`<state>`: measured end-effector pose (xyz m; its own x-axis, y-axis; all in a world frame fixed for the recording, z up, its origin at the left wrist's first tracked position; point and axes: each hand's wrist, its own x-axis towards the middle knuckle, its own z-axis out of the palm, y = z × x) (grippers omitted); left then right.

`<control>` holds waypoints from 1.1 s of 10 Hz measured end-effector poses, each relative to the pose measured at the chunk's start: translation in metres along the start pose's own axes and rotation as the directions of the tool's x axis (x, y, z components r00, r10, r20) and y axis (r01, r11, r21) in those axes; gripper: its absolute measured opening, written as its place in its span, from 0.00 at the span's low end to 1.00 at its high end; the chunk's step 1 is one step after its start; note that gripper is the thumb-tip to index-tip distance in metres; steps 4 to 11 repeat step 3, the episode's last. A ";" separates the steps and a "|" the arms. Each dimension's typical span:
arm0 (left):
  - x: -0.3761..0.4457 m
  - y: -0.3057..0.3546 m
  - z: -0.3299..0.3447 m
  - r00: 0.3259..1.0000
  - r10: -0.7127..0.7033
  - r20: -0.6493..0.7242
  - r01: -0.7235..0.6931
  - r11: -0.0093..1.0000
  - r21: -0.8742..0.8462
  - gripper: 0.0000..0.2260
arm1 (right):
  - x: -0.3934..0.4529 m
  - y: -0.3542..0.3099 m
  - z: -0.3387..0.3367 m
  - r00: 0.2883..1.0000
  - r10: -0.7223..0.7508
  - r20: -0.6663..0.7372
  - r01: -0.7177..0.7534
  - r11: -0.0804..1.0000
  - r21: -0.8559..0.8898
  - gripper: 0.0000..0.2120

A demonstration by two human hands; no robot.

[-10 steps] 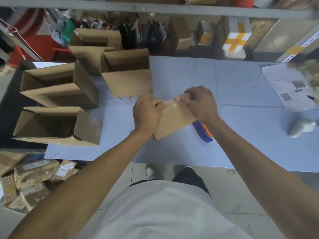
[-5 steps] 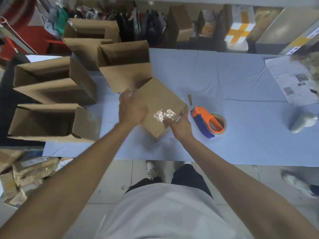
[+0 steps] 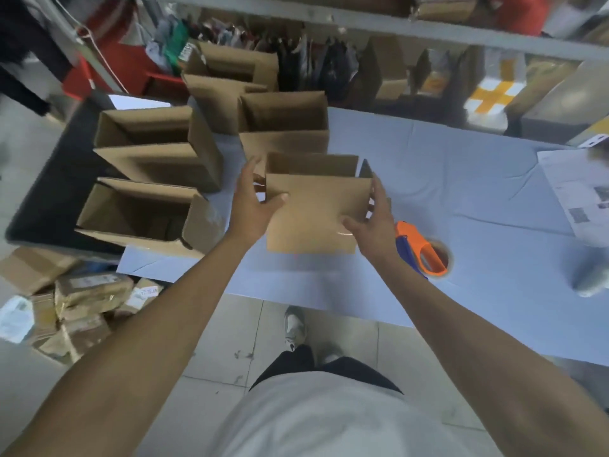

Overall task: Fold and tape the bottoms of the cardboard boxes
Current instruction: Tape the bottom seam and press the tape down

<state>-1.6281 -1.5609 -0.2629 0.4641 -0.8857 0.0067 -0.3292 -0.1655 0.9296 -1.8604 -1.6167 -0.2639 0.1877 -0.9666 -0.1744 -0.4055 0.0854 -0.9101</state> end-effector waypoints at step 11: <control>0.001 0.009 -0.015 0.980 -0.038 0.194 -0.036 0.930 0.365 0.30 | 0.006 -0.030 0.006 0.983 0.009 0.183 0.019 0.988 -0.153 0.47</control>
